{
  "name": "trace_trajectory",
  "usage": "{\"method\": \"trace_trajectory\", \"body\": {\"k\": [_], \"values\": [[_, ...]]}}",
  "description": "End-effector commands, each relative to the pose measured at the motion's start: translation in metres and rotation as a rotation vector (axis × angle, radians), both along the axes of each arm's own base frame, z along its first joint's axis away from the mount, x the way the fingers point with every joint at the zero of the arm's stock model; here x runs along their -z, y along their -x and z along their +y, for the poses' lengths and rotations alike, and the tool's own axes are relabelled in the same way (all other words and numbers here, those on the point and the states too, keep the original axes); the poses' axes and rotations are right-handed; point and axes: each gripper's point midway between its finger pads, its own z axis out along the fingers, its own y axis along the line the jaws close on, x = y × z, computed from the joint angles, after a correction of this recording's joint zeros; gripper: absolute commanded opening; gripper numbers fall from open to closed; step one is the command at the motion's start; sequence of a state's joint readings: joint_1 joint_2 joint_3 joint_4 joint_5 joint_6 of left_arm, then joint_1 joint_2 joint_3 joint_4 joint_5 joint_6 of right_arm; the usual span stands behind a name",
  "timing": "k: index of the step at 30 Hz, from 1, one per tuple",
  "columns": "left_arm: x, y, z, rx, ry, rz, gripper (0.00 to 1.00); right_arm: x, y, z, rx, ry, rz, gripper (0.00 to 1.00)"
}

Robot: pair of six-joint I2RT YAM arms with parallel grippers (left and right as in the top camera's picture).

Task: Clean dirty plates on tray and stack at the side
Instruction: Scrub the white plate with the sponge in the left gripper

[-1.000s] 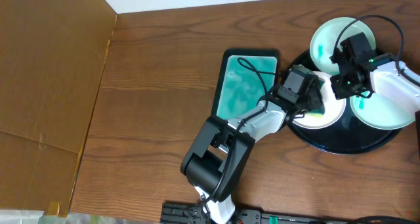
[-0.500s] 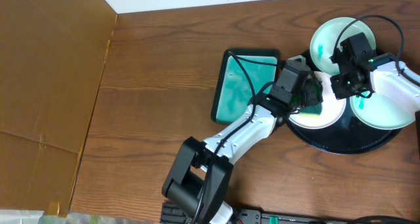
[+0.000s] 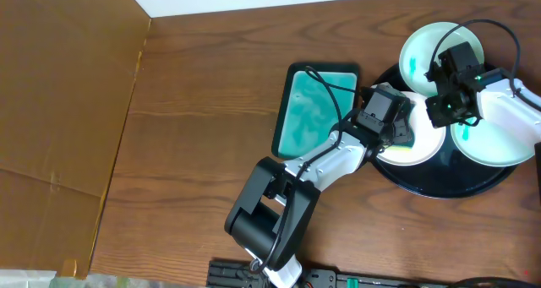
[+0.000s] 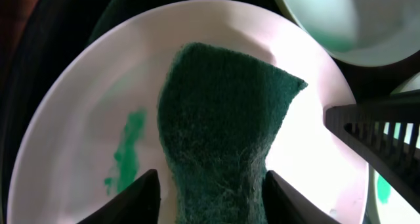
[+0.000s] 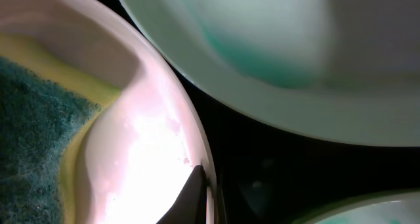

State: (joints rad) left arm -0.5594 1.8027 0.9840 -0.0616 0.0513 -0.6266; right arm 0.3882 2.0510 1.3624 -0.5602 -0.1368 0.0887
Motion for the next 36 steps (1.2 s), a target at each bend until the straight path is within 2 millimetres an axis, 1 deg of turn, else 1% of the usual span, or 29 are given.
{"method": "trace_trajectory", "body": {"k": [1, 3, 4, 6, 12, 16, 18, 19, 20, 28, 29, 30, 32, 33, 35, 36], "values": [[-0.003, -0.003, -0.005, 0.012, -0.02, -0.023, 0.47, 0.007, 0.01, 0.007, -0.01, -0.013, 0.041, 0.04], [-0.004, -0.001, -0.009, 0.031, -0.023, -0.03, 0.47, 0.007, 0.01, 0.007, -0.01, -0.012, 0.041, 0.04], [-0.005, -0.001, -0.013, 0.094, -0.052, -0.058, 0.47, 0.007, 0.01, 0.007, -0.01, -0.012, 0.042, 0.04], [-0.006, -0.001, -0.015, 0.135, -0.077, -0.081, 0.47, 0.007, 0.01, 0.007, -0.01, -0.012, 0.042, 0.05], [-0.007, -0.003, -0.012, 0.128, -0.15, -0.123, 0.47, 0.007, 0.01, 0.007, -0.01, -0.012, 0.041, 0.06], [-0.006, 0.0, -0.014, 0.135, -0.158, -0.126, 0.47, 0.007, 0.01, 0.007, -0.01, -0.012, 0.041, 0.06], [-0.006, 0.0, -0.015, 0.137, -0.158, -0.125, 0.45, 0.007, 0.01, 0.007, -0.01, -0.012, 0.042, 0.06], [-0.004, 0.001, -0.015, 0.138, -0.16, -0.122, 0.41, 0.007, 0.01, 0.007, -0.01, -0.012, 0.042, 0.06], [-0.003, 0.0, -0.016, 0.138, -0.16, -0.122, 0.4, 0.007, 0.01, 0.007, -0.01, -0.013, 0.042, 0.06], [0.017, 0.002, -0.014, 0.142, -0.182, -0.087, 0.4, 0.007, 0.01, 0.007, -0.01, -0.012, 0.042, 0.05], [0.018, 0.002, -0.014, 0.142, -0.183, -0.086, 0.37, 0.007, 0.01, 0.007, -0.01, -0.012, 0.042, 0.05], [0.018, 0.002, -0.014, 0.142, -0.183, -0.085, 0.31, 0.007, 0.01, 0.007, -0.01, -0.012, 0.042, 0.05], [0.018, 0.002, -0.014, 0.141, -0.185, -0.087, 0.12, 0.007, 0.01, 0.007, -0.01, -0.012, 0.042, 0.05], [0.018, 0.001, -0.011, 0.133, -0.194, -0.091, 0.07, 0.007, 0.01, 0.007, -0.01, -0.012, 0.042, 0.05], [0.017, -0.004, -0.001, 0.097, -0.246, -0.11, 0.07, 0.007, 0.01, 0.007, -0.01, -0.012, 0.042, 0.04], [0.016, -0.007, 0.01, 0.062, -0.3, -0.127, 0.07, 0.007, 0.01, 0.007, -0.01, -0.012, 0.042, 0.04]]}}
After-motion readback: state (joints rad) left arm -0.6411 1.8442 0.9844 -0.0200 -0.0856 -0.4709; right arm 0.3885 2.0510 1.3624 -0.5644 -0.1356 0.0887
